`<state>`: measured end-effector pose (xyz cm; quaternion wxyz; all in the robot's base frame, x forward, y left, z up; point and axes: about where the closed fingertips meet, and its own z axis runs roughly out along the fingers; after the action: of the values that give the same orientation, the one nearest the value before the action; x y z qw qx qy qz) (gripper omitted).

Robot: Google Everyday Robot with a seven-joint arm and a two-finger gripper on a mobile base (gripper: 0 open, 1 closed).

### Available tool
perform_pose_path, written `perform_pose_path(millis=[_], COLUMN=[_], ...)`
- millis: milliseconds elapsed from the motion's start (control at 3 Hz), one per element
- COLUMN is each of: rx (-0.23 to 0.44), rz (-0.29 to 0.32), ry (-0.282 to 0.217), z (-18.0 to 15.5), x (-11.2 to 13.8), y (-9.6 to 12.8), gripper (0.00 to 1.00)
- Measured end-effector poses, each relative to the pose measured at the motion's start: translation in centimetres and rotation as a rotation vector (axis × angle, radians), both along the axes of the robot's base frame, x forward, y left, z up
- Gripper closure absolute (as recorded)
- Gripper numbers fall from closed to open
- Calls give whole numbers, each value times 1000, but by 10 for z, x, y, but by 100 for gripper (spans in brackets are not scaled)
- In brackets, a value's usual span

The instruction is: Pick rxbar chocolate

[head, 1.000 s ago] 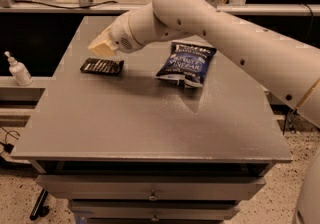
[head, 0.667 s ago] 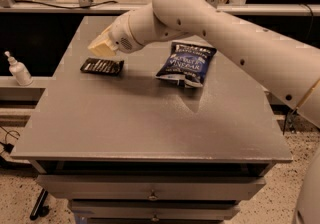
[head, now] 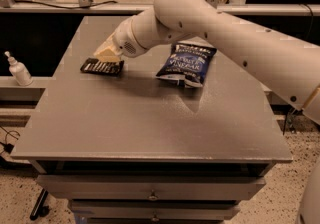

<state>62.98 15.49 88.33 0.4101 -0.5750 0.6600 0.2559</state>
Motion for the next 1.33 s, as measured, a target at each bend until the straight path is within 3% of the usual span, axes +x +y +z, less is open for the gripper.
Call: perform_pose_path(millis=[667,1000,1333], rx=[-50,-62,-76], rz=[-12,-9,-13], ry=[21,26,37], z=[-10,-16,-26], x=[3,9,13], y=[-13,-16,-21], gripper=[12,0,0])
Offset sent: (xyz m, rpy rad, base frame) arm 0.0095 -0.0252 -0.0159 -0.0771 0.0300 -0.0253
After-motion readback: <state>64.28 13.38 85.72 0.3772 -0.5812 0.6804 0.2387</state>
